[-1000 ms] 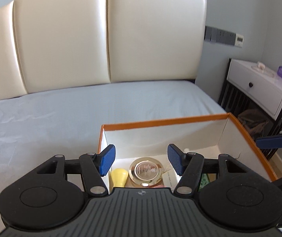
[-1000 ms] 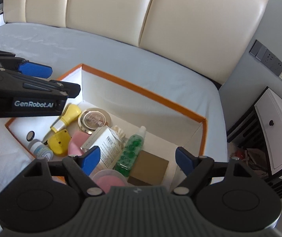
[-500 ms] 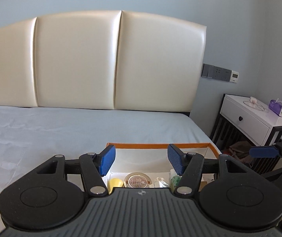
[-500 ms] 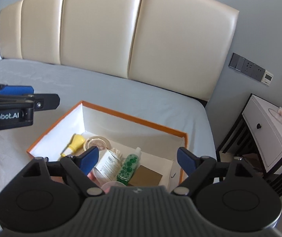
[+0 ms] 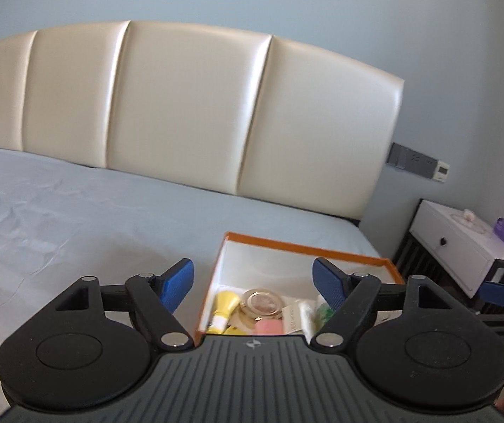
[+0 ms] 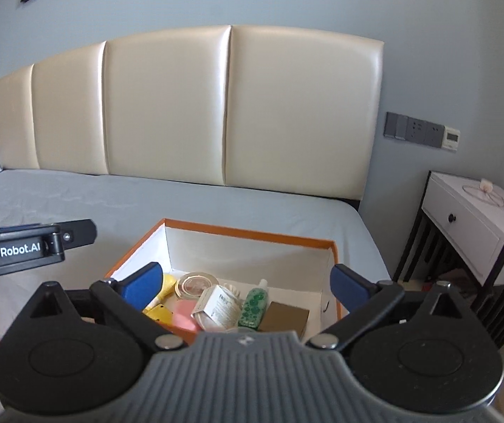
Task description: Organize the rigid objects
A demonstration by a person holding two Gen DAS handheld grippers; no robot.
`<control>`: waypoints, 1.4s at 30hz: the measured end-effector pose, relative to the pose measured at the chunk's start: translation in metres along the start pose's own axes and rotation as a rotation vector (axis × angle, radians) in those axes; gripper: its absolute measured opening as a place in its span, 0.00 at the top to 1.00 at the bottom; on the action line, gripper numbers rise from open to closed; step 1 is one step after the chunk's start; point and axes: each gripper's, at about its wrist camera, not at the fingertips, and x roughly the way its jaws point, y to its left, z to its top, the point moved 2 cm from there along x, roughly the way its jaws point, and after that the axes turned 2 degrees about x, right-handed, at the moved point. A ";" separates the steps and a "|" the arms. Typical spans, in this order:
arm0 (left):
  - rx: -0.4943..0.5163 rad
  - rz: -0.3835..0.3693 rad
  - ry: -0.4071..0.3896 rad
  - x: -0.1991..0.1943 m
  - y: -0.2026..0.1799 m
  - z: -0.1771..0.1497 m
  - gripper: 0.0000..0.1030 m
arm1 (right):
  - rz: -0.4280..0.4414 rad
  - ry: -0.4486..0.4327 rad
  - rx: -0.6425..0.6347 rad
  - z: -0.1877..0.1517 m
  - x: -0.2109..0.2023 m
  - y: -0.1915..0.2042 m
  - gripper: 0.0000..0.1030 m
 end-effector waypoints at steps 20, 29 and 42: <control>0.148 0.141 0.173 0.024 0.006 -0.058 0.06 | -0.083 0.096 0.080 -0.058 0.038 -0.004 0.03; 0.125 0.125 0.195 0.029 0.008 -0.060 0.06 | -0.086 0.119 0.051 -0.062 0.042 -0.006 0.03; 0.134 0.125 0.260 0.030 0.002 -0.067 0.06 | -0.087 0.139 0.066 -0.068 0.039 -0.011 0.03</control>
